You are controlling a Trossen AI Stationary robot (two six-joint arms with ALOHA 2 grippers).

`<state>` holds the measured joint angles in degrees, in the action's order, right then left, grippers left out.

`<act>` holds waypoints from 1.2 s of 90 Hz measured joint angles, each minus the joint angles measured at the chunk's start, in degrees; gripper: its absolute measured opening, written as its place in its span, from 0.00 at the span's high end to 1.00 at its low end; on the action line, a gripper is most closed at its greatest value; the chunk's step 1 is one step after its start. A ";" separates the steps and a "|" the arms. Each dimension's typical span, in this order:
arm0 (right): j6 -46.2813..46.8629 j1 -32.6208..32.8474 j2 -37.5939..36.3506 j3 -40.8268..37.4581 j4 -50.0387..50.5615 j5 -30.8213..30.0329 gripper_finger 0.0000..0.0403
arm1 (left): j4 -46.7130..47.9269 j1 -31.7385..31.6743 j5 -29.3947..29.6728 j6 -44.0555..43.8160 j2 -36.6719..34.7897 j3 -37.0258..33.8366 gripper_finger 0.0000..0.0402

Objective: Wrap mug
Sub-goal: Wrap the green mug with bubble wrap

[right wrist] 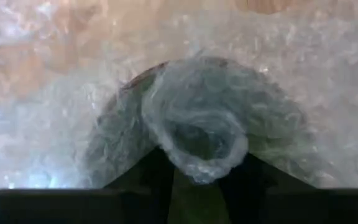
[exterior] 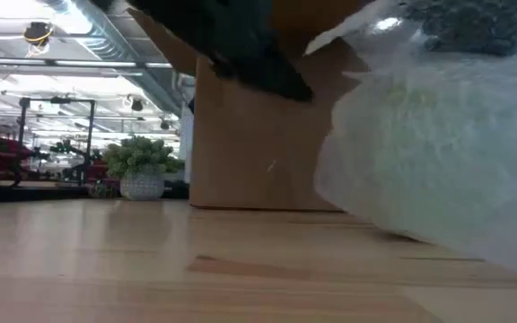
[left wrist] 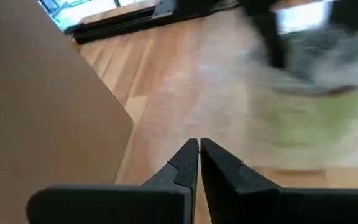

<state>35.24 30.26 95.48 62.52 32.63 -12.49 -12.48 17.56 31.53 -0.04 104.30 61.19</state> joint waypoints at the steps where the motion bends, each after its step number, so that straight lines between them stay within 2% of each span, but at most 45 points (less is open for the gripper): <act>1: -0.09 0.00 0.00 0.00 -0.04 0.00 0.75 | -0.68 -0.26 -0.08 0.03 0.46 -0.01 1.00; 12: -1.34 0.13 0.00 0.00 -1.14 -0.42 0.75 | -9.99 -3.17 -2.16 0.59 4.51 -0.11 1.00; 26: -1.49 0.11 0.00 0.04 -1.61 -0.47 0.75 | -18.91 -4.46 -15.08 -0.20 6.63 -0.13 1.00; 35: -1.51 0.11 -0.02 0.04 -1.54 -0.65 0.75 | -23.91 -2.62 -19.24 1.73 6.48 0.34 1.00; 46: -1.51 0.15 -0.04 0.04 -1.74 -0.73 0.75 | -23.41 -0.40 -25.41 4.29 6.48 0.83 1.00; 61: -1.07 0.09 -0.04 0.12 -2.20 -0.56 0.75 | -18.40 0.99 -22.51 5.36 6.48 0.85 1.00; 76: -1.05 0.09 -0.07 3.72 0.40 0.77 0.75 | -18.60 0.84 -21.05 2.96 6.48 0.85 1.00; 92: -1.04 0.09 -0.09 11.00 11.16 3.59 0.75 | -19.79 1.80 -19.06 1.61 6.49 0.85 1.00; 108: -0.50 0.09 -0.10 19.49 22.24 9.67 0.75 | -20.01 2.43 -18.85 3.00 6.55 0.85 1.00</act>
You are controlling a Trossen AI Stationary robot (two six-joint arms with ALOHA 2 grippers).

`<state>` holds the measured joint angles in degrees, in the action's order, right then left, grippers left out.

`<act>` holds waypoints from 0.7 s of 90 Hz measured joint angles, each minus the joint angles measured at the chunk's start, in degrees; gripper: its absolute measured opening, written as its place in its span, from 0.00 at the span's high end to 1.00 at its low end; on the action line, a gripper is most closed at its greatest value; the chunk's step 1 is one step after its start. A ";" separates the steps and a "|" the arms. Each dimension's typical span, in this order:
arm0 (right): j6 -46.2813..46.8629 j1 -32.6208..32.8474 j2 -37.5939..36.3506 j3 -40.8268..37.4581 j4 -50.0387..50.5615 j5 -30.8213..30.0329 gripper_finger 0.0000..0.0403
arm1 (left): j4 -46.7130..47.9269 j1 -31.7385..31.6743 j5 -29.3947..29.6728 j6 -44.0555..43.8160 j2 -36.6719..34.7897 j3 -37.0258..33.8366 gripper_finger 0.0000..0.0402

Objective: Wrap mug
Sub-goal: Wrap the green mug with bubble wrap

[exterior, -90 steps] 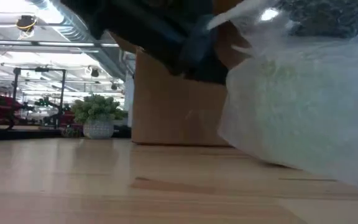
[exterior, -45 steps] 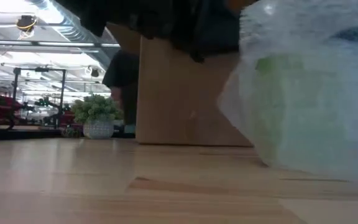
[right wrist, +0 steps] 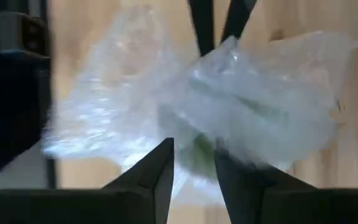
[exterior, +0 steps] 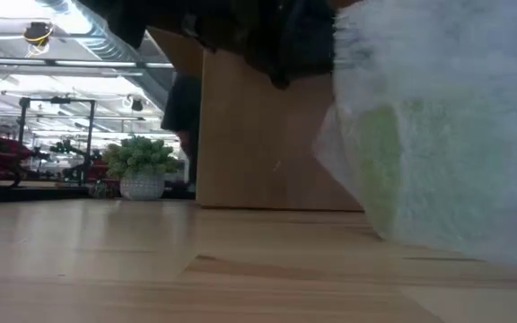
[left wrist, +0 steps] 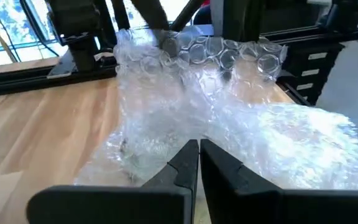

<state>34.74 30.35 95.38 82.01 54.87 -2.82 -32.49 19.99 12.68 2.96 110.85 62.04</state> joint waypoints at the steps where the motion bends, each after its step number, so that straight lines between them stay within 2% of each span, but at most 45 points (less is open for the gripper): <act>1: 0.07 0.00 -0.01 0.51 0.47 0.07 0.75 | 0.01 0.00 -0.01 0.00 0.00 0.00 1.00; 8: 0.84 0.04 -0.05 3.57 2.18 -1.22 0.75 | 0.02 -0.02 0.00 0.00 0.00 0.00 1.00; 18: 0.96 0.04 -0.12 4.57 -0.49 -11.71 0.75 | 0.02 -0.03 0.01 0.03 0.00 0.00 1.00; 23: 0.98 -0.31 0.34 3.27 -2.08 -14.33 0.75 | 0.04 -0.04 0.01 0.03 0.00 0.00 1.00; 46: 2.81 -1.51 6.03 -7.58 -7.92 -5.24 0.75 | 0.08 -0.04 0.01 0.06 0.13 -0.08 1.00; 63: 3.85 -1.53 8.35 -11.44 -13.26 -4.35 0.75 | 0.05 -0.04 0.00 0.07 0.07 0.00 1.00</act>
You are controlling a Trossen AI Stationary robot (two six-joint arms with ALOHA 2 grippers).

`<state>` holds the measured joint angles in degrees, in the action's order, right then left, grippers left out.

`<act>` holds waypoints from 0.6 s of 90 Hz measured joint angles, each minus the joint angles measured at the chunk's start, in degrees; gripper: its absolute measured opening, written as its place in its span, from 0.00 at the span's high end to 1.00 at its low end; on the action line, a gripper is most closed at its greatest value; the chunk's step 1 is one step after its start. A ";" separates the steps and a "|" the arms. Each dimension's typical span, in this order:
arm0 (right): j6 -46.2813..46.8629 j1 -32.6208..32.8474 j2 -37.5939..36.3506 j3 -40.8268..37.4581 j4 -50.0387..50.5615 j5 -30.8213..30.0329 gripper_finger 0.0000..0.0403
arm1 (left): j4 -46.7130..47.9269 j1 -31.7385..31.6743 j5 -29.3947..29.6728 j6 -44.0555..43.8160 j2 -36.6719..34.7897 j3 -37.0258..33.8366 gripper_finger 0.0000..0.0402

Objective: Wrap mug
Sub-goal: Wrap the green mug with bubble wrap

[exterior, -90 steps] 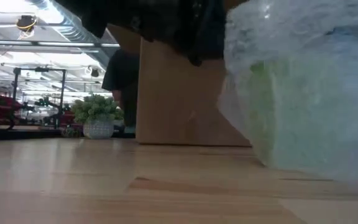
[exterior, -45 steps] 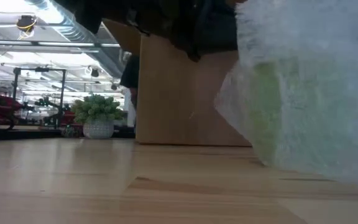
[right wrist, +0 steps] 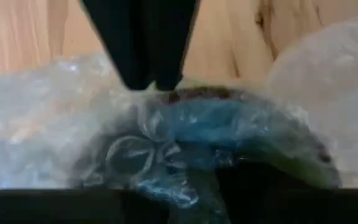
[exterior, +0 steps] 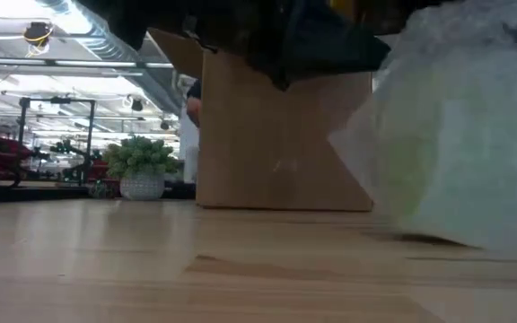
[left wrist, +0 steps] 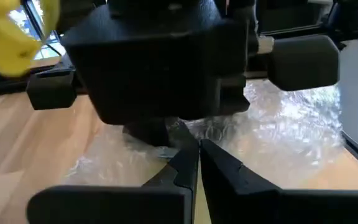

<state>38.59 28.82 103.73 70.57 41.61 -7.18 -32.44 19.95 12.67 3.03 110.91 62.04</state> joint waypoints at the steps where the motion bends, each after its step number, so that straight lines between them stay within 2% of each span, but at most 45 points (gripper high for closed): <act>1: 0.00 -0.01 0.02 0.05 0.02 0.10 0.75 | -0.03 0.01 0.01 0.00 0.00 0.00 1.00; 13: 0.02 -0.44 -0.14 3.57 6.00 2.39 0.75 | 0.06 0.01 0.00 -0.01 -0.02 0.00 1.00; 36: -1.66 -0.27 -1.29 16.96 18.93 3.87 0.75 | 0.06 -0.01 -0.01 -0.02 -0.02 0.00 1.00; 45: -1.66 -0.28 -1.37 17.14 16.48 3.83 0.75 | 0.06 0.18 -0.01 0.36 -0.02 0.00 1.00; 54: -1.54 -0.31 -0.67 12.58 11.89 3.90 0.75 | 0.12 0.25 -0.01 0.45 -0.02 0.00 1.00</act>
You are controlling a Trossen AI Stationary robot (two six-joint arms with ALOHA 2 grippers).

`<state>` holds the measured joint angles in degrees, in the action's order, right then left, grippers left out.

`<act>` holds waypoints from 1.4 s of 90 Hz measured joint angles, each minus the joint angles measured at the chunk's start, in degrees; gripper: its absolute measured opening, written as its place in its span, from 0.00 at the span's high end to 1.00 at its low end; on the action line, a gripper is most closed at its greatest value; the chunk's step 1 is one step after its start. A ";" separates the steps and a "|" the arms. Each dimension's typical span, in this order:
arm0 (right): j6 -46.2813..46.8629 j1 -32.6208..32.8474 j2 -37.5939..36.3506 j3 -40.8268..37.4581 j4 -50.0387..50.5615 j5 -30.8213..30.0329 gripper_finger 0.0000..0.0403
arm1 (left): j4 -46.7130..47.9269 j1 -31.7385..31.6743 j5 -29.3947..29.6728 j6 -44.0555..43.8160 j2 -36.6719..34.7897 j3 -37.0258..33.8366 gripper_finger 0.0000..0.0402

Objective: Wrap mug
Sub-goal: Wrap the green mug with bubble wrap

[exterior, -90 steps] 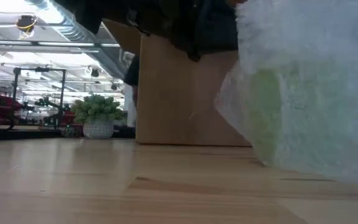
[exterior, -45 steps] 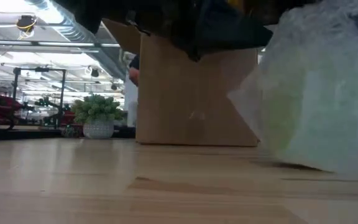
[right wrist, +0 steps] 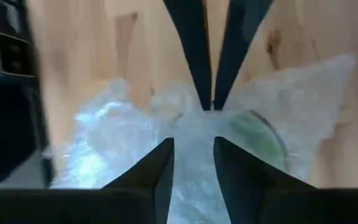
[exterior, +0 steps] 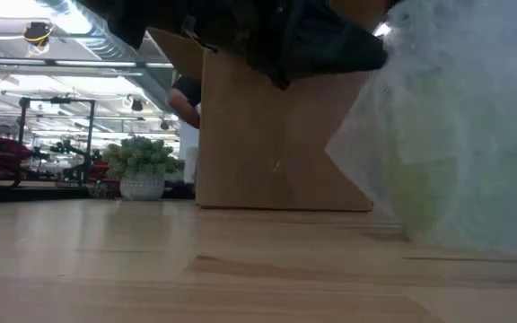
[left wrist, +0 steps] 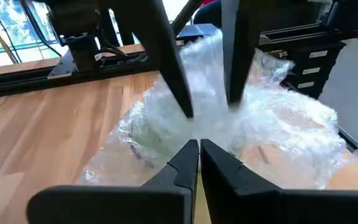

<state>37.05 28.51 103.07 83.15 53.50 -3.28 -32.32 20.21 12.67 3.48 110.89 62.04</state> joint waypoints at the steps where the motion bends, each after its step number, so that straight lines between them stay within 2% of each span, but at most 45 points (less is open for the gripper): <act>1: 0.04 -0.01 0.20 -0.62 -0.53 -0.01 0.75 | 0.02 0.00 0.00 0.04 0.00 0.00 1.00; 15: 1.87 -0.50 2.97 -7.81 -5.17 0.60 0.75 | 0.13 0.28 0.00 0.42 0.00 0.00 1.00; 31: 2.73 -0.46 4.30 -9.08 -6.98 0.78 0.75 | -0.82 0.52 -0.02 0.49 0.00 0.00 1.00; 52: -0.18 -0.29 4.37 -4.72 -6.66 -1.23 0.75 | -4.15 0.21 -1.66 -0.07 0.83 -0.05 1.00; 66: -1.55 -0.37 4.37 -4.17 -8.20 -2.11 0.75 | -11.26 -1.19 -1.99 -2.88 5.87 0.63 1.00; 77: -1.79 -0.35 4.37 -4.17 -7.93 -2.10 0.75 | -11.75 -1.18 -5.82 -6.19 8.75 2.88 1.00; 94: -1.94 -0.37 4.37 -4.13 -7.41 -1.75 0.75 | -8.52 -0.36 -4.40 -4.34 9.22 3.50 1.00; 110: -1.46 -0.37 4.37 0.15 -0.21 -0.04 0.75 | -6.60 -0.19 -4.05 -4.56 9.20 3.40 1.00; 126: -1.33 0.25 4.05 8.11 8.28 1.83 0.75 | -6.66 -0.06 -3.78 -4.81 9.31 3.36 1.00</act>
<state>35.73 28.76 107.12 91.26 61.78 -1.45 -38.98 20.15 8.89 -1.32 120.20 65.40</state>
